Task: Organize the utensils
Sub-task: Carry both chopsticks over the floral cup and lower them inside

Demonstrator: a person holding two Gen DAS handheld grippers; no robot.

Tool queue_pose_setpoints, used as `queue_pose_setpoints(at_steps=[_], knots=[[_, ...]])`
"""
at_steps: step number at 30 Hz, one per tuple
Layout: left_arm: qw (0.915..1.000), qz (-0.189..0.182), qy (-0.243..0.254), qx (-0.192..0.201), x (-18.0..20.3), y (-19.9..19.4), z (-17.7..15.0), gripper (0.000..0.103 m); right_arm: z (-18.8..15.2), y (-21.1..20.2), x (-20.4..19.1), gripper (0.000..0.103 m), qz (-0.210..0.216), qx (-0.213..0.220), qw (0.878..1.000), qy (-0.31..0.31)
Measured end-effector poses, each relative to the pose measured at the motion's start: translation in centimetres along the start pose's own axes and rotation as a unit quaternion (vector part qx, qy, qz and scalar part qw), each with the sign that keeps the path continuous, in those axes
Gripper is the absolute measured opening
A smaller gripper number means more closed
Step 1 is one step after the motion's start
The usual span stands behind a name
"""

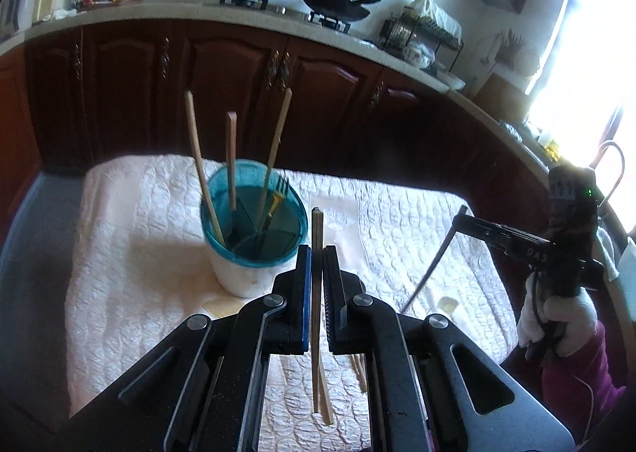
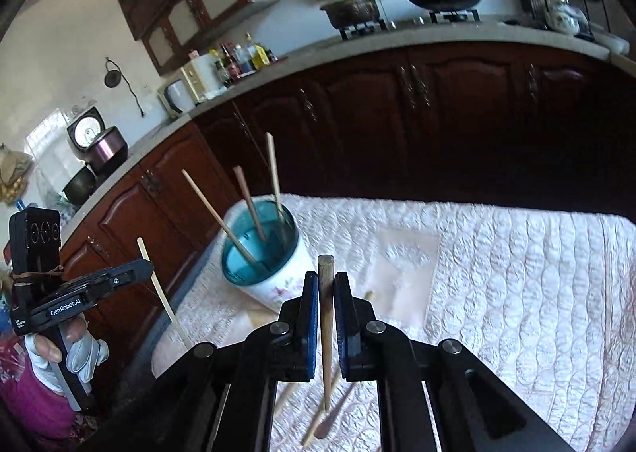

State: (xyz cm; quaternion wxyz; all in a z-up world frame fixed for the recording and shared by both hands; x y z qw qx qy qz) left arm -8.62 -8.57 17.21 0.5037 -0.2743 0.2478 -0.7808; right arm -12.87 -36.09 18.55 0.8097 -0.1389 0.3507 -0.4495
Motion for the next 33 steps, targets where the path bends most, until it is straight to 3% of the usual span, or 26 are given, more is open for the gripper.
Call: queue_pose_setpoints(at_steps=[7, 18, 23, 33], knots=[[0.9990, 0.003, -0.021, 0.038, -1.3, -3.4, 3.4, 0.004, 4.0, -0.5, -3.3, 0.007, 0.013, 0.021, 0.999, -0.040], [0.9902, 0.057, -0.024, 0.125, -2.9, -6.2, 11.5, 0.004, 10.5, 0.1, -7.5, 0.007, 0.022, 0.045, 0.994, -0.093], [0.9832, 0.097, -0.024, 0.153, -3.9, -4.7, 13.9, 0.004, 13.0, 2.1, -8.3, 0.007, 0.016, 0.051, 0.993, -0.103], [0.9810, 0.135, -0.028, 0.137, -5.2, 2.3, 14.5, 0.004, 14.0, 7.9, -6.0, 0.007, 0.006, 0.023, 0.996, -0.090]])
Point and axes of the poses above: each gripper's, at about its wrist camera, not at the fingertips, and y roughly the way its jaws point, x to its right, z to its top, the point moved 7 cm from there along y, roughly the way its jaws point, and after that the axes turned 12 degrees about z, right-handed, at the moved point
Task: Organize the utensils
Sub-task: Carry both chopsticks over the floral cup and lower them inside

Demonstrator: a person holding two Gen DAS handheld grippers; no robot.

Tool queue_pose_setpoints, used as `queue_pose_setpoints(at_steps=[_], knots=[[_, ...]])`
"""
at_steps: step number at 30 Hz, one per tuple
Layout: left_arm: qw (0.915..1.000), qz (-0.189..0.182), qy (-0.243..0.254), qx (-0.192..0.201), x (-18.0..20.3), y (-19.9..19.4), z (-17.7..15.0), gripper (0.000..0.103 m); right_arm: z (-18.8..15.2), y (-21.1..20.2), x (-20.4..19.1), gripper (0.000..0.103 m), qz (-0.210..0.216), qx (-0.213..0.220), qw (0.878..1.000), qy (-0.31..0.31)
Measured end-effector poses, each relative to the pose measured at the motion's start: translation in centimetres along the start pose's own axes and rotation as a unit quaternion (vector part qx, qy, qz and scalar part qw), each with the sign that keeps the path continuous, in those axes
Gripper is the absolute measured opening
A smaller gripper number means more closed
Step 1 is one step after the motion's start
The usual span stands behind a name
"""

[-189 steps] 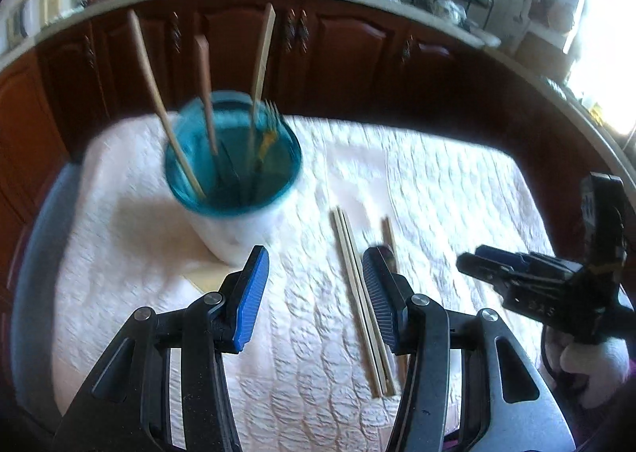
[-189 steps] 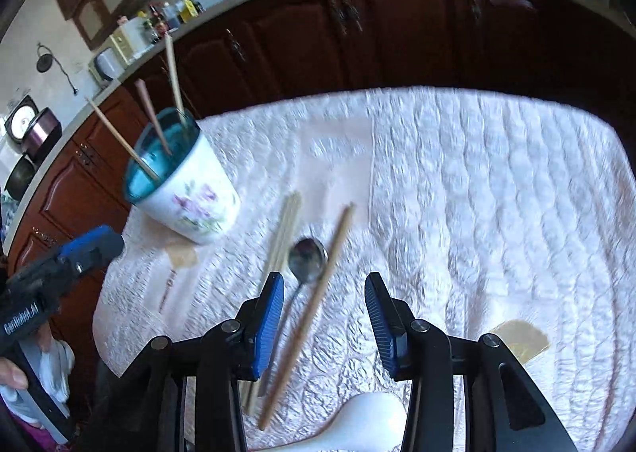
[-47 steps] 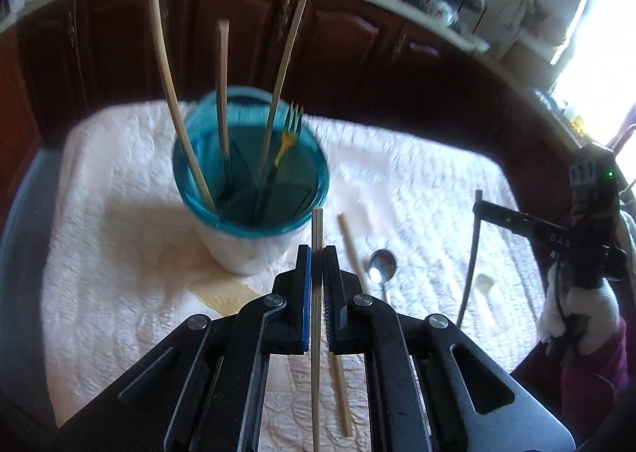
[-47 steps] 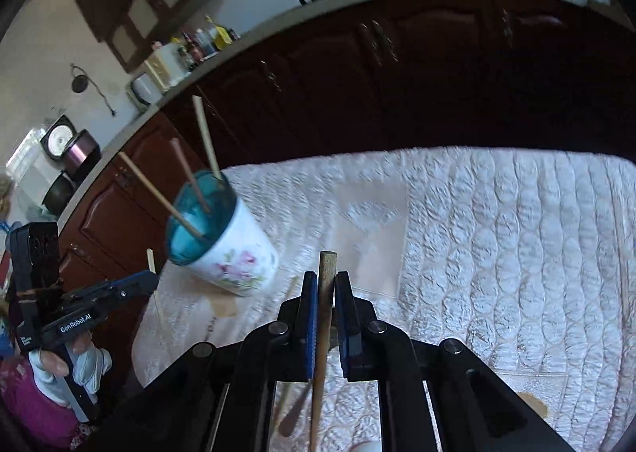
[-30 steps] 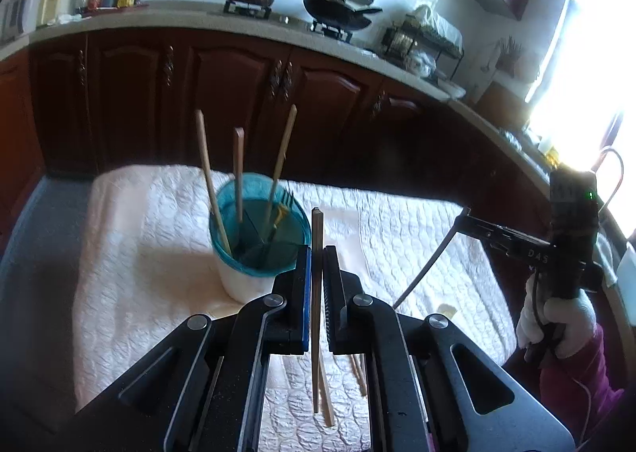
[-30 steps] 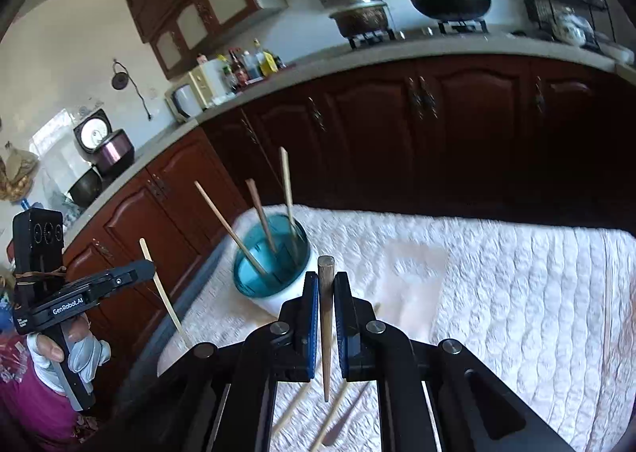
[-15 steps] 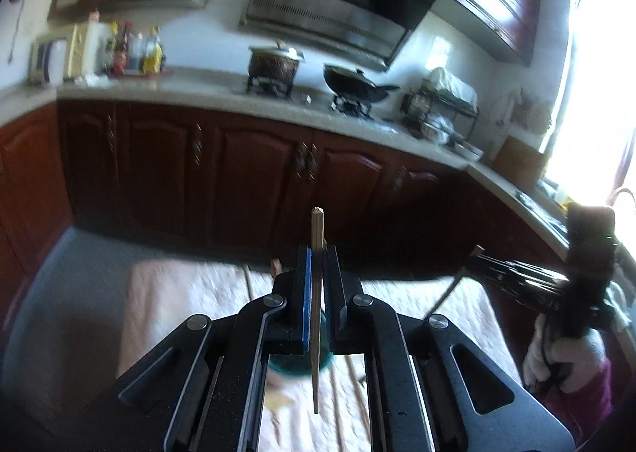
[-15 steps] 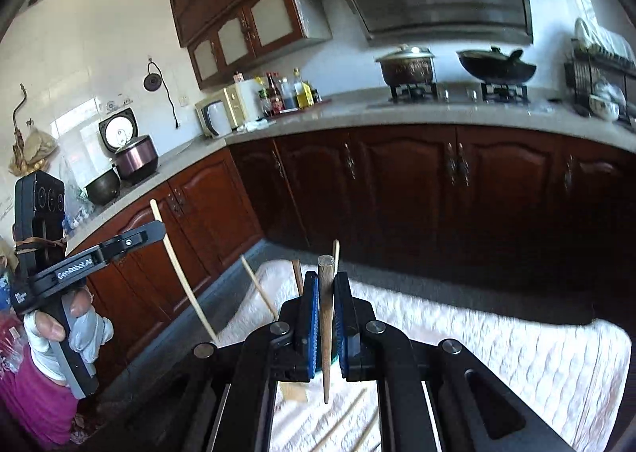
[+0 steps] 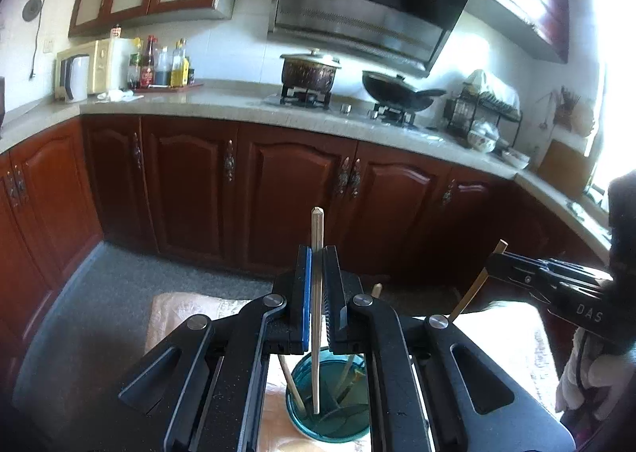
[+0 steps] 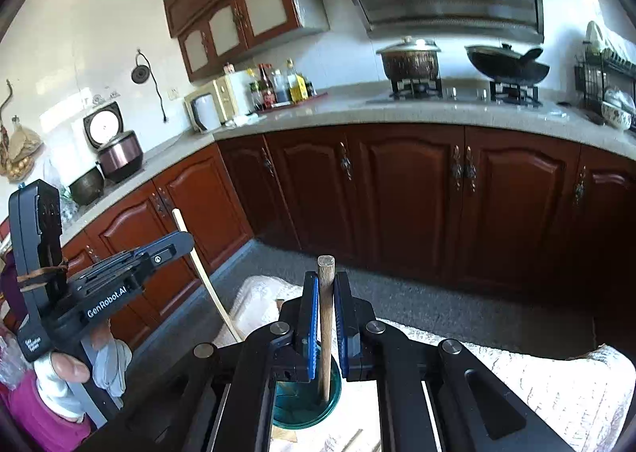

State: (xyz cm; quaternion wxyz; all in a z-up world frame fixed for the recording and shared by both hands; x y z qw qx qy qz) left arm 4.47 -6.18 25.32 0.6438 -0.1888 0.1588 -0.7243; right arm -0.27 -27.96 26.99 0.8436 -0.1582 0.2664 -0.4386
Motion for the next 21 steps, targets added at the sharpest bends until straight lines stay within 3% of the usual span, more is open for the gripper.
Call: queue_pose_setpoints(at_steps=[10, 21], knots=[[0.9990, 0.017, 0.022, -0.034, 1.1, 4.2, -4.4, 0.004, -3.4, 4.3, 2.9, 0.007, 0.018, -0.044, 0.998, 0.039], [0.9972, 0.025, 0.040, -0.059, 1.9, 5.5, -7.0, 0.004, -5.2, 6.3, 4.1, 0.007, 0.026, -0.065, 0.996, 0.062]])
Point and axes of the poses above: each gripper's, at about its wrist camera, not at the fingertips, and y roughly the way its jaws point, x to its right, z to its top, the point moved 7 cm from there along y, roughly the way its jaws point, and after that the axes turned 12 degrees about z, right-handed, at the moved point
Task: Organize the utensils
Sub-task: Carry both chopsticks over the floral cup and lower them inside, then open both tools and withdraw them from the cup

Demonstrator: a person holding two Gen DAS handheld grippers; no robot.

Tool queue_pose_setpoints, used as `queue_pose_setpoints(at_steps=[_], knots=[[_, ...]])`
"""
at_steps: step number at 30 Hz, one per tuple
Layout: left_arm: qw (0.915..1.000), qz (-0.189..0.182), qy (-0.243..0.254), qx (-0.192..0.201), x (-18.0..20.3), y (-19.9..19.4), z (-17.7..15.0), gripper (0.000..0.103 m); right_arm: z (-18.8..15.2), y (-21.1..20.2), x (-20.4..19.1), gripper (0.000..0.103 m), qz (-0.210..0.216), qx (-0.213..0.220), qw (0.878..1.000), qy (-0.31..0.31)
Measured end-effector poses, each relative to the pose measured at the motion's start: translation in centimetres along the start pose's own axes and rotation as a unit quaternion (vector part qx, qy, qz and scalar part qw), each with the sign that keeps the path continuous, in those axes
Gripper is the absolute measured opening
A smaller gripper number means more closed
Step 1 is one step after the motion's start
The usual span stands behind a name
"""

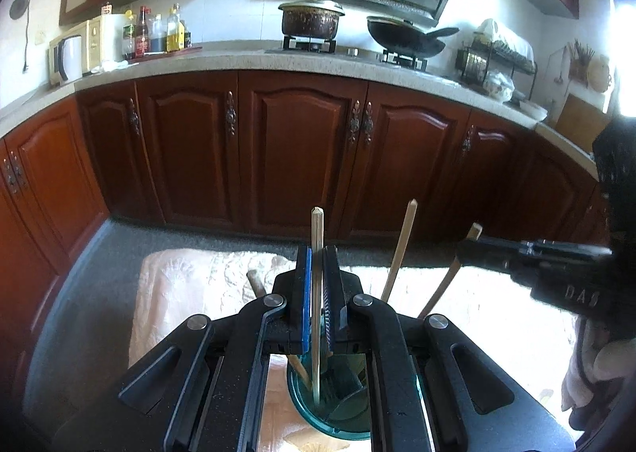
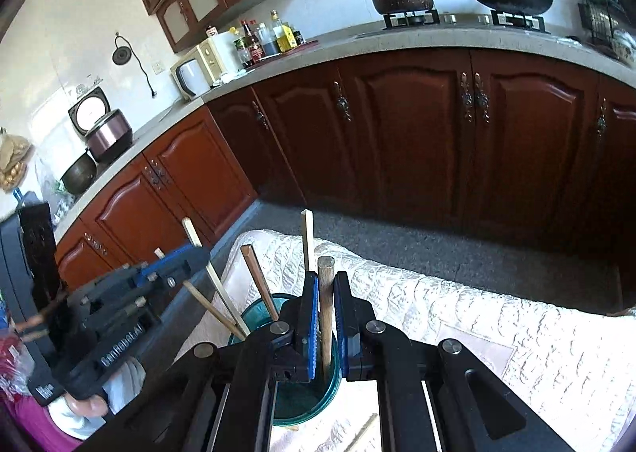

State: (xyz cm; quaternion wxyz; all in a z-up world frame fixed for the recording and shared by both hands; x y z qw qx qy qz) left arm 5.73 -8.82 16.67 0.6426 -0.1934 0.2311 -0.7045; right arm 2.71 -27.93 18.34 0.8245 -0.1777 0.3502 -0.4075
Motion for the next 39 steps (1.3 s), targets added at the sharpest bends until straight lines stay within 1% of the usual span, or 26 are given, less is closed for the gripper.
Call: queue_pose_setpoints(at_steps=[4, 6, 7, 8, 9, 10, 13, 16, 17, 18, 19, 21, 23, 26, 29, 39], knots=[[0.9999, 0.001, -0.002, -0.011, 0.0, 0.6, -0.6, 0.004, 0.1, 0.0, 0.5, 0.007, 0.000, 0.002, 1.000, 0.006], [0.9998, 0.001, -0.006, -0.017, -0.1, 0.8, -0.8, 0.004, 0.1, 0.0, 0.8, 0.010, 0.000, 0.003, 1.000, 0.015], [0.9998, 0.002, -0.007, -0.017, -0.2, 0.8, -0.7, 0.004, -0.1, 0.1, 0.9, 0.016, -0.003, 0.002, 1.000, 0.018], [0.9998, 0.003, -0.008, -0.017, -0.3, 0.8, -0.7, 0.004, -0.1, 0.0, 1.0, 0.028, -0.003, 0.002, 1.000, 0.020], [0.9998, 0.002, -0.008, -0.019, -0.3, 0.8, -0.7, 0.004, -0.2, 0.0, 1.0, 0.033, -0.003, 0.003, 1.000, 0.020], [0.9997, 0.000, -0.008, -0.022, -0.3, 0.9, -0.8, 0.004, -0.3, -0.1, 1.0, 0.036, -0.001, 0.004, 1.000, 0.022], [0.9996, -0.002, -0.008, -0.028, -0.3, 0.9, -1.0, 0.004, -0.4, -0.3, 0.9, 0.036, 0.000, 0.005, 1.000, 0.023], [0.9993, -0.004, -0.012, -0.036, -0.4, 0.9, -1.2, 0.007, -0.8, -0.7, 1.0, 0.036, 0.002, 0.005, 1.000, 0.028], [0.9991, -0.005, -0.014, -0.039, -0.5, 0.8, -1.3, 0.012, -0.9, -0.8, 1.0, 0.036, 0.001, 0.006, 1.000, 0.029], [0.9989, -0.006, -0.018, -0.042, -0.6, 0.7, -1.3, 0.020, -1.0, -1.0, 1.0, 0.036, 0.000, 0.006, 1.000, 0.031], [0.9988, -0.010, -0.020, -0.044, -0.6, 0.6, -1.3, 0.024, -1.1, -1.2, 1.0, 0.037, 0.000, 0.008, 0.999, 0.032], [0.9984, -0.020, -0.024, -0.048, -0.5, 0.2, -1.4, 0.036, -1.3, -1.7, 1.0, 0.037, 0.001, 0.011, 0.999, 0.032], [0.9983, -0.025, -0.025, -0.046, -0.4, -0.4, -1.4, 0.041, -1.7, -2.2, 0.9, 0.037, 0.000, 0.012, 0.999, 0.034], [0.9985, -0.026, -0.024, -0.042, -0.2, -1.5, -1.4, 0.043, -2.3, -2.7, 0.7, 0.038, 0.001, 0.012, 0.999, 0.038], [0.9985, -0.028, -0.024, -0.040, -0.1, -2.3, -1.5, 0.043, -2.8, -3.2, 0.3, 0.038, 0.000, 0.012, 0.999, 0.038], [0.9995, -0.017, 0.002, -0.027, 0.7, -5.7, -3.0, 0.044, -5.4, -6.4, -1.5, 0.039, -0.011, 0.020, 0.999, 0.034]])
Point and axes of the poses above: each gripper's, at about its wrist camera, not at the fingertips, and y roughly the way its jaws point, x to its right, z to its top, the point moved 7 cm from there along y, roughly the way its jaws point, and after that the axes turned 12 degrees about z, right-handed, at the moved point
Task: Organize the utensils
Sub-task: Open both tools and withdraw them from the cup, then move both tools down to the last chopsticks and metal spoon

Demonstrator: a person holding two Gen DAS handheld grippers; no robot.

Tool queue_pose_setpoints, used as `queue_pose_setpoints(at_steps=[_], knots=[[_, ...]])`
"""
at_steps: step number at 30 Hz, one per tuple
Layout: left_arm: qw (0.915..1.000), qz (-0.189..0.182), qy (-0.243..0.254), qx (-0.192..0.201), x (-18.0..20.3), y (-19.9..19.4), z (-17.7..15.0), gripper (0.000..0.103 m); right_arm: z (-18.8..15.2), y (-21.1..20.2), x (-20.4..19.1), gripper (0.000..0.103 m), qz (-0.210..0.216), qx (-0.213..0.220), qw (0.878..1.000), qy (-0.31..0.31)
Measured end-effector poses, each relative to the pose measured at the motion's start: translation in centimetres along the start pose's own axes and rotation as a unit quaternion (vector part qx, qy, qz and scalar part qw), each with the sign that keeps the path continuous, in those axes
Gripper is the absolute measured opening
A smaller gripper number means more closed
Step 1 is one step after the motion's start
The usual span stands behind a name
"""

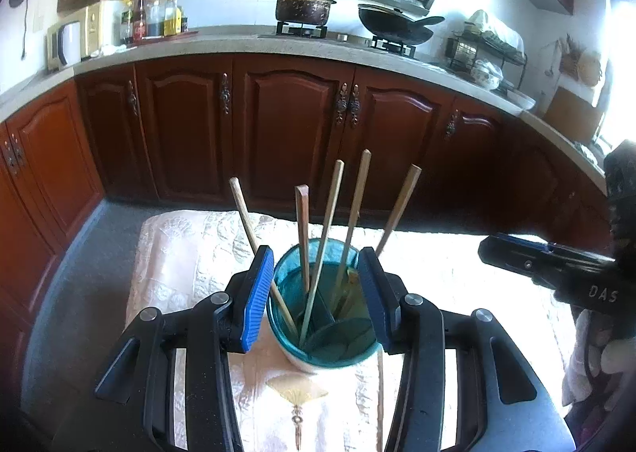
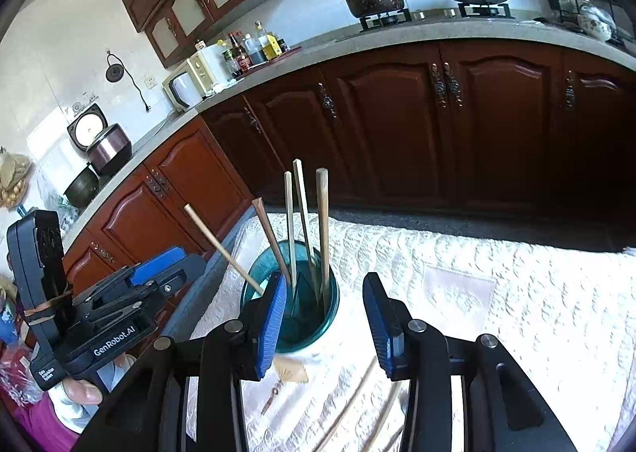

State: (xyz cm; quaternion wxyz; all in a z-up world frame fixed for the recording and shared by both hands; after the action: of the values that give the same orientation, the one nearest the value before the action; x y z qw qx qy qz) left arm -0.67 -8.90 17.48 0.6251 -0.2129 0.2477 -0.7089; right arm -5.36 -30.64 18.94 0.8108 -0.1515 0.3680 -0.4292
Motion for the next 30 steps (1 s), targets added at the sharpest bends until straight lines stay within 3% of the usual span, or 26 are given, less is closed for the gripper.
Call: queue_pose_setpoints(at_steps=[8, 17, 24, 30], knots=[[0.9998, -0.008, 0.018, -0.002, 1.6, -1.9, -2.4, 0.044, -3.2, -2.3, -0.3, 0.041, -0.018, -0.005, 1.000, -0.001], [0.9989, -0.026, 0.035, -0.014, 3.7, -2.9, -5.4, 0.044, -7.6, -3.9, 2.2, 0.041, -0.039, -0.019, 0.999, 0.030], [0.9965, -0.048, 0.030, -0.062, 4.4, -1.2, -8.4, 0.055, -12.5, -3.0, 6.0, 0.042, -0.057, -0.056, 0.994, 0.075], [0.9894, -0.055, 0.040, -0.129, 5.2, 1.8, -12.7, 0.056, -15.5, -0.4, 9.0, 0.041, -0.059, -0.087, 0.989, 0.102]])
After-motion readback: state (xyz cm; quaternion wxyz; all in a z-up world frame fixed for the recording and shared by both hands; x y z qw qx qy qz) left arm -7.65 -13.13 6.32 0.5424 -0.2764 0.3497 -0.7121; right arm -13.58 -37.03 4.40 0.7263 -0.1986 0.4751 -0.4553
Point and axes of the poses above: each gripper's, at about its wrist camera, not at the fingertips, and y roughly the way its jaws point, x to its right, z to its top, the point moved 7 cm from there along y, roughly the way its jaws point, and after that the axes turned 12 degrees about z, right-handed, at the moved point
